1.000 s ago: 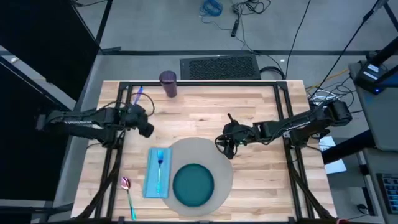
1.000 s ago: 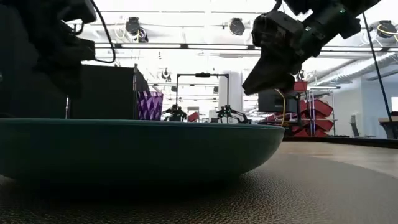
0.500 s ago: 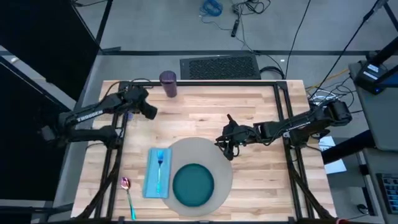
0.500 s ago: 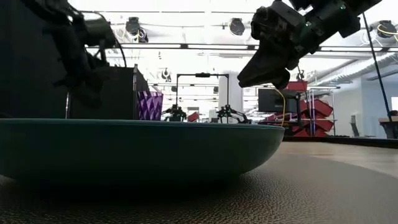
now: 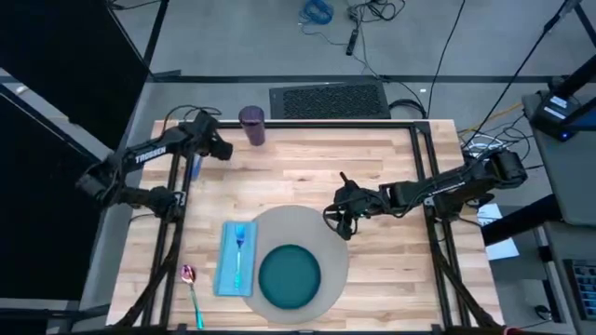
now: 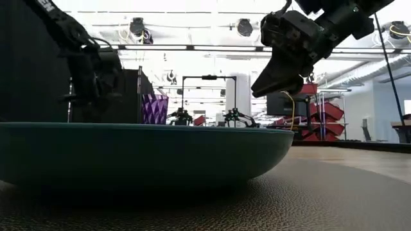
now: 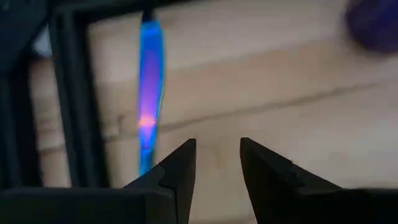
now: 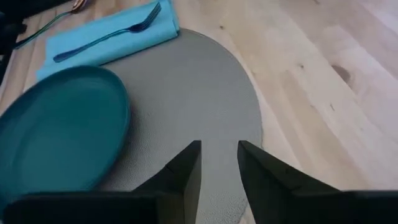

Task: Set table place
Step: Move the blue table knife to the right of gray placemat

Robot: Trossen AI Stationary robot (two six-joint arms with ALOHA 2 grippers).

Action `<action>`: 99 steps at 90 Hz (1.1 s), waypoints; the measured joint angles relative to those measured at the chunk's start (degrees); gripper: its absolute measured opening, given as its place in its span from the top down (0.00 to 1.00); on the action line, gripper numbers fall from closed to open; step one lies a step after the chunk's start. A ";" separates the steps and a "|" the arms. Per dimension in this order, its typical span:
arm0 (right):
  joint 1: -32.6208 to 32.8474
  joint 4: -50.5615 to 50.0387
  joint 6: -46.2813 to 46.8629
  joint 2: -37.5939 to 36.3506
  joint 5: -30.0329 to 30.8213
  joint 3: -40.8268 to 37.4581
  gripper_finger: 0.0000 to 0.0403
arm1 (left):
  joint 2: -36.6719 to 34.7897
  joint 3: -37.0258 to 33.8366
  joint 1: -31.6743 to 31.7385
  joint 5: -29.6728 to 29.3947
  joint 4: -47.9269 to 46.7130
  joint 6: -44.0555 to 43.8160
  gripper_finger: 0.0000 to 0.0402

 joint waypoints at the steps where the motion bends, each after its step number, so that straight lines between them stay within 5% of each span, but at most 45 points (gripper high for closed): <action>1: -0.02 0.00 -0.07 0.00 0.00 0.00 0.76 | 0.33 0.20 -0.01 -0.10 0.21 -0.41 0.73; 46: 0.90 -0.80 -1.11 -0.01 0.10 0.00 0.76 | 6.15 1.58 -2.11 -4.06 -4.05 -9.85 0.73; 99: 2.40 -0.79 -0.88 -0.02 -0.04 0.00 0.76 | 6.62 1.51 -0.40 -12.03 9.23 -33.76 0.73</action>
